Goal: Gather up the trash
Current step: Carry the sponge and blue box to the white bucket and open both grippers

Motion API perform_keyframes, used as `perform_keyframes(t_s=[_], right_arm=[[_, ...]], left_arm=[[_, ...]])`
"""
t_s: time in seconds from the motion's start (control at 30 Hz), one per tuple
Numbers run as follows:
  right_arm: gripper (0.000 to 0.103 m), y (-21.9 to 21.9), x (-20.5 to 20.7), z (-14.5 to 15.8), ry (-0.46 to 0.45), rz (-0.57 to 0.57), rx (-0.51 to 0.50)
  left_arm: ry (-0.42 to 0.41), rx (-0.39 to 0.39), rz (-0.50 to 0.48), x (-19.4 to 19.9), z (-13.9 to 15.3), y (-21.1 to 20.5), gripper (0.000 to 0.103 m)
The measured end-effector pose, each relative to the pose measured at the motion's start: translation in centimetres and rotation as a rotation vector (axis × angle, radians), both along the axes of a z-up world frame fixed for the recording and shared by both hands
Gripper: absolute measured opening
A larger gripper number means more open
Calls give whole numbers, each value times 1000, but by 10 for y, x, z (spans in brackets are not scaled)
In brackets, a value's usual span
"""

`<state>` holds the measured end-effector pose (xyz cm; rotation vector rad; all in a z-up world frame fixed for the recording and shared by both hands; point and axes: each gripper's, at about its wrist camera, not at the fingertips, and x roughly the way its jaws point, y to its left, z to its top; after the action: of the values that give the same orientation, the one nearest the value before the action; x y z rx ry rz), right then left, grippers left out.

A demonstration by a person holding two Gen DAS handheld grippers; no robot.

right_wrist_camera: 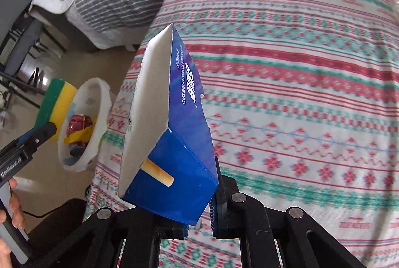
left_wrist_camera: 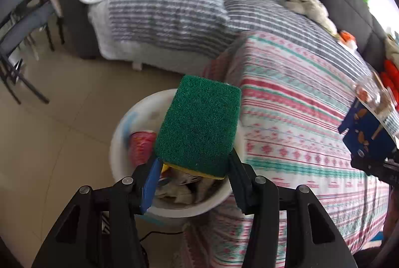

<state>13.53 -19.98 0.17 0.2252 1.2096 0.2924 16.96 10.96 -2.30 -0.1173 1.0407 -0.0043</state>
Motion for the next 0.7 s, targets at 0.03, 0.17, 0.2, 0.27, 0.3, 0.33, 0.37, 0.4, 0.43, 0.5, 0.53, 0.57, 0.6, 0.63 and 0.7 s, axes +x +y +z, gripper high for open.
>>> perform_keyframes(t_s=[0.03,0.17,0.2,0.27,0.3,0.33,0.37,0.4,0.43,0.5,0.53,0.57,0.6,0.63,0.7], right_arm=[[10,6,2,-2,3,7,-2],[10,27,8,-9,16,30,-8],[10,32,8,-10,18,35,-8],[10,42,10,-12,19,44,-8],[10,47,11,-12,20,49,-7],[10,51,11,-13,20,55,-7],[10,55,12,-14,21,60,-9],[10,60,13,-15,21,66,-9],[10,65,13,-15,22,73,-7],[10,74,15,-18,26,87,-6],[10,81,16,-19,27,96,-7],[10,87,17,-20,27,103,-5],[10,95,18,-21,29,113,-1],[10,103,20,-23,31,122,0],[10,118,23,-26,33,142,-1]], left_arm=[[16,-5,19,3,-6,9,54],[36,-16,54,10,-18,27,54],[37,-17,60,12,-20,28,57],[50,-22,69,14,-24,31,63],[61,-21,75,15,-25,32,70],[63,-7,89,15,-26,33,80],[57,9,97,13,-26,34,84],[48,25,103,10,-25,35,88],[42,39,105,7,-24,37,89],[49,45,104,0,-24,41,90],[55,44,102,-4,-24,43,90],[59,44,101,-9,-24,47,91],[63,47,102,-13,-24,51,91],[68,52,104,-18,-24,55,91],[76,62,110,-27,-25,63,91]])
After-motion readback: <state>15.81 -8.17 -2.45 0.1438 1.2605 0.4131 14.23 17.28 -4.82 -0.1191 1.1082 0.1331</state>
